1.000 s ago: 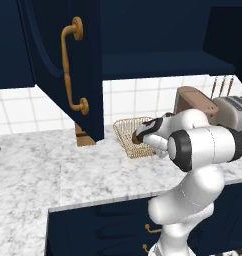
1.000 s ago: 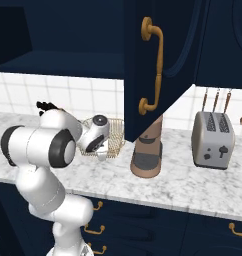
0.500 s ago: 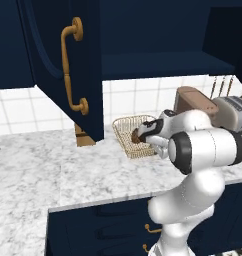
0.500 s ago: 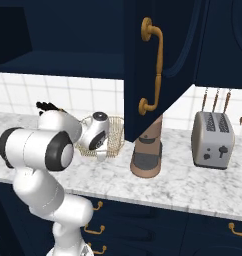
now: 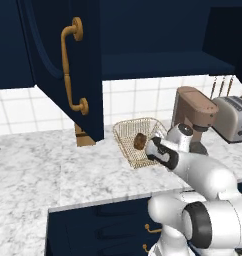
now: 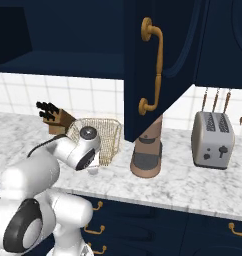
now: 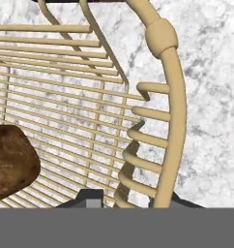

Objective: Open the cabinet, pick up the bread from the cabinet and place it in the basket. Then move the basket to the dining counter.

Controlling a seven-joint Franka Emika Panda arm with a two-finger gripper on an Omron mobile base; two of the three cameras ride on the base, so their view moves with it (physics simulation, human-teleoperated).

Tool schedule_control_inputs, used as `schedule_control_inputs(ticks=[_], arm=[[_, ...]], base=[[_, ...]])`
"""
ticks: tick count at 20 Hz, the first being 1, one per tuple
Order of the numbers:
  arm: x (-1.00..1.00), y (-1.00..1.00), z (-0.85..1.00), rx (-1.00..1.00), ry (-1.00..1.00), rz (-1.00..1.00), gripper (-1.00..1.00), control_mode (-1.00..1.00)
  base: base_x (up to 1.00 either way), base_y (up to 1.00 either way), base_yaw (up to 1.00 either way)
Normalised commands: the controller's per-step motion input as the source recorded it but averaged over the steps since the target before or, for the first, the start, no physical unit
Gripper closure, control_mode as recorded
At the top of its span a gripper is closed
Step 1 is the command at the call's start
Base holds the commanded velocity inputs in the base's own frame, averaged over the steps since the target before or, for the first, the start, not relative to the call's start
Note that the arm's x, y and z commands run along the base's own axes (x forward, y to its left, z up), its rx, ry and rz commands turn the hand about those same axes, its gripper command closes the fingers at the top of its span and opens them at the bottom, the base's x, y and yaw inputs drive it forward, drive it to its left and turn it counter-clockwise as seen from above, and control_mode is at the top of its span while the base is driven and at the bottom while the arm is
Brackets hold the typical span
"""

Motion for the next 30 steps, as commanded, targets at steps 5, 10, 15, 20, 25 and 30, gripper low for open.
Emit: schedule_control_inputs(ticks=[5,10,15,20,25,30], arm=[[-0.8,0.05,0.88,0.0,0.0,0.0,1.0,-1.0],[-0.69,0.13,0.9,0.0,0.02,0.0,1.0,-1.0],[-0.76,0.0,0.93,0.0,0.01,0.0,1.0,-1.0],[-0.63,0.0,0.81,0.0,0.0,0.0,1.0,-1.0],[-0.69,0.0,0.49,0.0,-0.02,0.0,1.0,-1.0],[-0.69,0.0,0.35,0.0,-0.1,0.0,1.0,-1.0]], base=[[0.0,0.0,0.0],[0.0,0.0,0.0],[0.0,0.0,0.0],[0.0,0.0,0.0],[0.0,0.0,0.0],[0.0,0.0,0.0]])
